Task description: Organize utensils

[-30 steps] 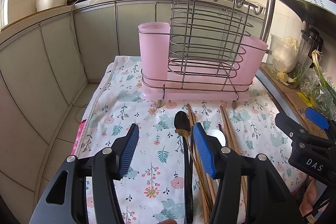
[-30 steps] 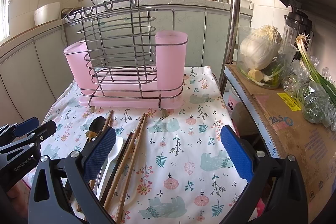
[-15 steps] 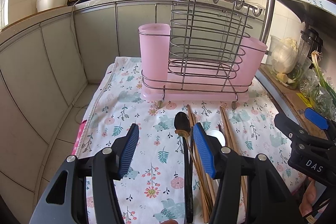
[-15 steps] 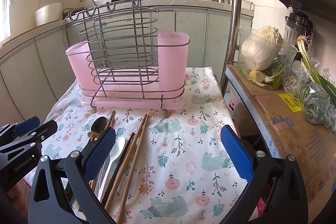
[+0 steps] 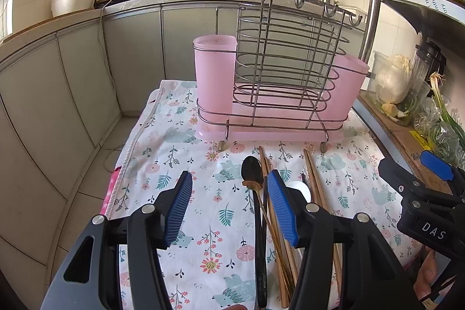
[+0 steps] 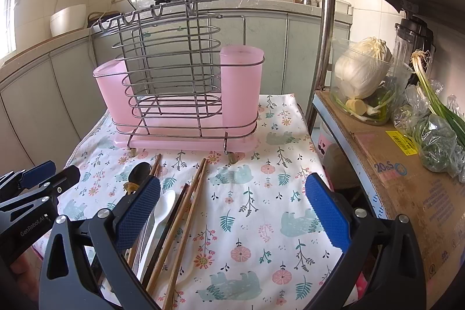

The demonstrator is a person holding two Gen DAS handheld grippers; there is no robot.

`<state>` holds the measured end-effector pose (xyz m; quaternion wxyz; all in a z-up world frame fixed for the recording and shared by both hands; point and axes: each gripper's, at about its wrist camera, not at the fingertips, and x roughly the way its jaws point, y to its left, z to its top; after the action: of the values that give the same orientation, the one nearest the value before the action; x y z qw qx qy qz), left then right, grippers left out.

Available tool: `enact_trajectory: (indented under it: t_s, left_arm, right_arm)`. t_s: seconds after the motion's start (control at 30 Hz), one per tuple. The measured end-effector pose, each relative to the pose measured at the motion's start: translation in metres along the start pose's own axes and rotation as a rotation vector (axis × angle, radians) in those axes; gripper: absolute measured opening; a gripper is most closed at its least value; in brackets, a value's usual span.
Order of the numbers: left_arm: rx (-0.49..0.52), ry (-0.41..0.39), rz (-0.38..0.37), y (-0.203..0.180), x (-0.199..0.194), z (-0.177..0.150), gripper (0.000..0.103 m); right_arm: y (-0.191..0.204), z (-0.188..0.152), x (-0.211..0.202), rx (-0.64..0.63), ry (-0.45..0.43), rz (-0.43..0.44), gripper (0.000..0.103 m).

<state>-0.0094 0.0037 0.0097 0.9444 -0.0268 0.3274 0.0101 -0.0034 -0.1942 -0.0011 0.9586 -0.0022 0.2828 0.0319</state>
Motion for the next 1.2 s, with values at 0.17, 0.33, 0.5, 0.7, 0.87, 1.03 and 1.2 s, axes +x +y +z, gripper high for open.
enact_trajectory:
  t_s: [0.17, 0.33, 0.5, 0.7, 0.87, 1.03, 1.2]
  left_arm:
    - [0.001, -0.006, 0.001, -0.0001, -0.0015, -0.0003, 0.054]
    - [0.001, -0.01, 0.0, 0.0, -0.0026, -0.0001, 0.054]
    - [0.001, -0.015, 0.001, 0.0001, -0.0041, -0.0003, 0.054]
    - [0.001, -0.018, 0.0, 0.0004, -0.0058, 0.0001, 0.054]
    - [0.001, -0.019, 0.0, 0.0007, -0.0064, 0.0005, 0.054]
    - [0.0, -0.024, 0.0, 0.001, -0.008, 0.0011, 0.054]
    - [0.0, -0.025, 0.0, 0.001, -0.0083, 0.0016, 0.054]
  right_arm:
    - [0.0006, 0.0001, -0.0019, 0.0, -0.005, 0.002, 0.1]
    - [0.0009, 0.0005, -0.0022, 0.0, -0.005, 0.001, 0.1]
    - [0.0021, 0.0013, -0.0039, 0.001, -0.01, 0.005, 0.1]
    - [0.0023, 0.0017, -0.0063, 0.002, -0.017, 0.011, 0.1]
    - [0.0019, 0.0018, -0.0075, 0.003, -0.02, 0.014, 0.1]
    - [0.0023, 0.0023, -0.0085, 0.003, -0.026, 0.015, 0.1]
    - [0.002, 0.003, -0.0086, 0.003, -0.028, 0.017, 0.1]
